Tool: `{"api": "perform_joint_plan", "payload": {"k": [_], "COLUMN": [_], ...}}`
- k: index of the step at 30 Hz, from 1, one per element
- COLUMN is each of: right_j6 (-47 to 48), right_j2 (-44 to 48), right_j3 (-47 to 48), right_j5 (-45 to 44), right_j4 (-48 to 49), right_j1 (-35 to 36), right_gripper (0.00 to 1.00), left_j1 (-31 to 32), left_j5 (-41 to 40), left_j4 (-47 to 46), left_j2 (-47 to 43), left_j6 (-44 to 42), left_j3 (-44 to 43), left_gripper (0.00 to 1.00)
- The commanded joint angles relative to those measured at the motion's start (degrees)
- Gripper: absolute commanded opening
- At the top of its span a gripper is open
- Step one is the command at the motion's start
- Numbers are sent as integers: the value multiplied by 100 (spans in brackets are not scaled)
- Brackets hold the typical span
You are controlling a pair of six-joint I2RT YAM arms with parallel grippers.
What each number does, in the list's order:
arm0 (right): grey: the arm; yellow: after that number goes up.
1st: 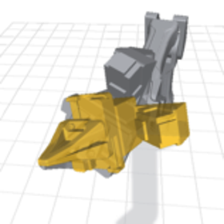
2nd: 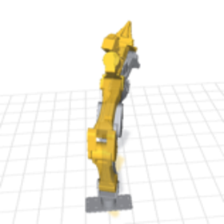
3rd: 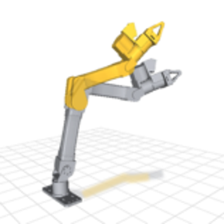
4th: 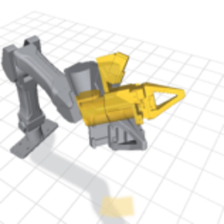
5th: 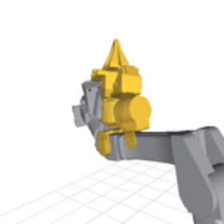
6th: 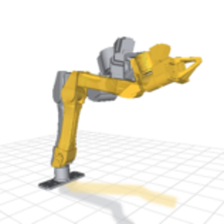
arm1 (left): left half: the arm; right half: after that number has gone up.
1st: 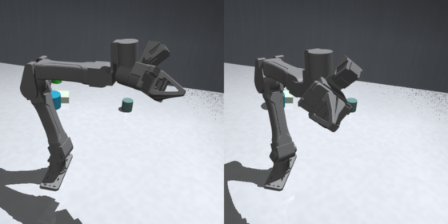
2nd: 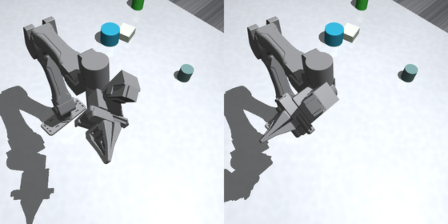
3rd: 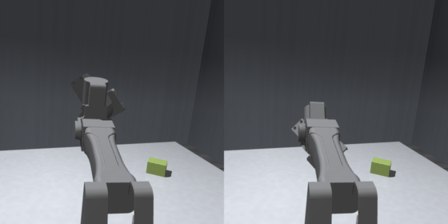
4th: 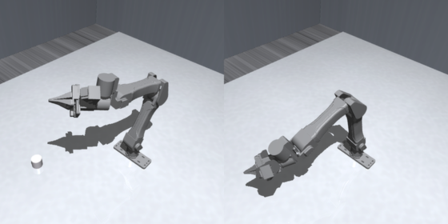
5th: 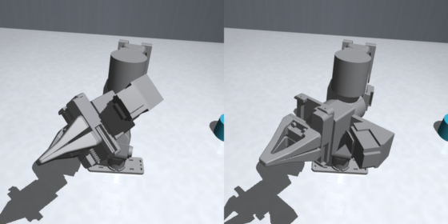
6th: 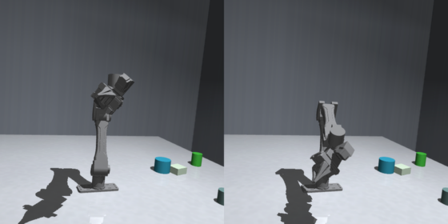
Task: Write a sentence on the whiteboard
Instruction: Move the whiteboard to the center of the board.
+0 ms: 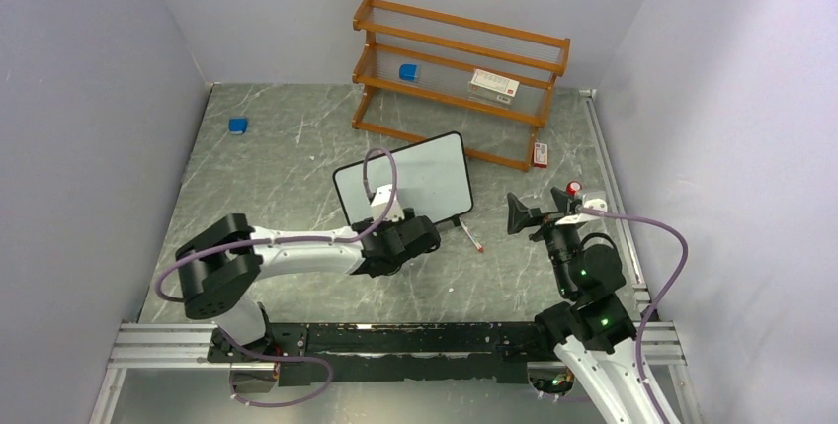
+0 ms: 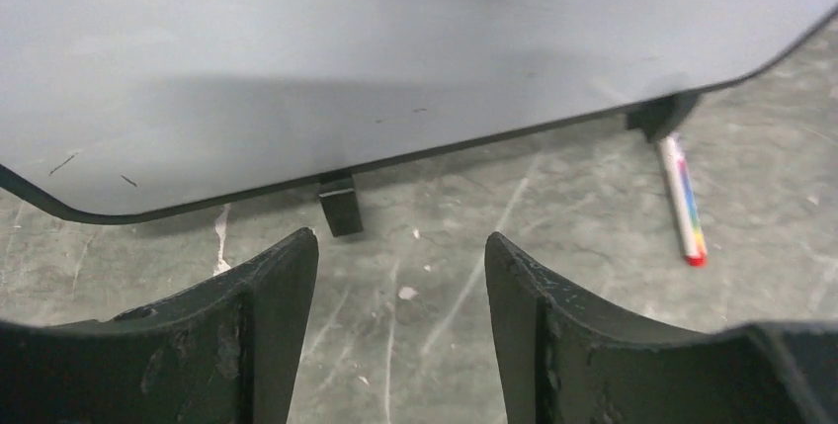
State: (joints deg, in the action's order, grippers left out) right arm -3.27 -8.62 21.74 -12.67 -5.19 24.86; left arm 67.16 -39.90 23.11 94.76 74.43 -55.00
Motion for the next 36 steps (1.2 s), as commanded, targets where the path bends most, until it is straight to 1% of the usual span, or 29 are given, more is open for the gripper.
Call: {"api": "perform_joint_plan", "payload": {"k": [1, 2, 3, 4, 6, 7, 8, 9, 12, 15, 18, 19, 20, 22, 26, 29, 30, 33, 36], "right_j6": [-380, -532, -755, -950, -1208, -1310, -1473, -1600, -1935, -1953, -2078, -2087, -2105, -2159, -2270, -2360, -2362, -2364, -2332], "right_j2": [-279, -388, -482, -593, -835, -975, -1165, -1299, -1765, -2298, -2886, -3070, -3265, -3603, -4241, -4644, -4798, -5265, -5603], "right_j3": [431, 495, 655, 783, 1022, 1129, 1230, 1324, 1537, 1751, 2104, 2206, 2290, 2456, 2646, 2728, 2761, 2836, 2758], "right_j5": [-186, -301, -426, -537, -612, -607, -613, -614, -764, -642, -453, -346, -252, -93, 184, 390, 437, 588, 662], "right_j4": [-267, -358, -471, -583, -869, -1016, -1177, -1309, -1685, -2005, -2441, -2546, -2641, -2826, -3137, -3248, -3286, -3376, -3233], "right_j1": [65, 63, 63, 69, 63, 68, 63, 63, 63, 65, 63, 63, 67, 63, 63, 64, 63, 63, 69], "right_gripper": [100, 100, 100, 100, 100, 100, 100, 100, 100, 100, 100, 100, 100, 100, 95, 89, 88, 76, 73], "left_j1": [-27, -27, -27, -27, -27, -27, -27, -31, -152, -437, -696, -829, -1004, -1490, -2538, -3096, -3208, -3407, -3446], "left_j5": [456, 524, 556, 583, 583, 502, 420, 338, 175, 229, 261, 285, 420, 953, 1737, 2080, 2149, 2214, 2133], "left_j4": [113, 208, 290, 380, 498, 516, 518, 549, 824, 1160, 1144, 1101, 1030, 846, 601, 590, 536, 301, -92], "left_j2": [-527, -609, -713, -839, -1130, -1286, -1440, -1588, -1889, -2062, -2383, -2516, -2656, -2946, -3351, -3460, -3499, -3693, -4092], "left_j6": [-840, -1054, -1259, -1444, -1788, -1976, -2156, -2338, -2859, -3437, -4305, -4474, -4680, -5028, -5532, -5839, -5937, -6226, -6569], "left_j3": [-134, -208, -270, -323, -383, -380, -379, -405, -664, -994, -1133, -1149, -1139, -1121, -1106, -1132, -1098, -880, -483], "left_gripper": [69, 71, 77, 80, 84, 88, 98, 99, 99, 99, 99, 99, 99, 99, 99, 99, 99, 99, 99]}}
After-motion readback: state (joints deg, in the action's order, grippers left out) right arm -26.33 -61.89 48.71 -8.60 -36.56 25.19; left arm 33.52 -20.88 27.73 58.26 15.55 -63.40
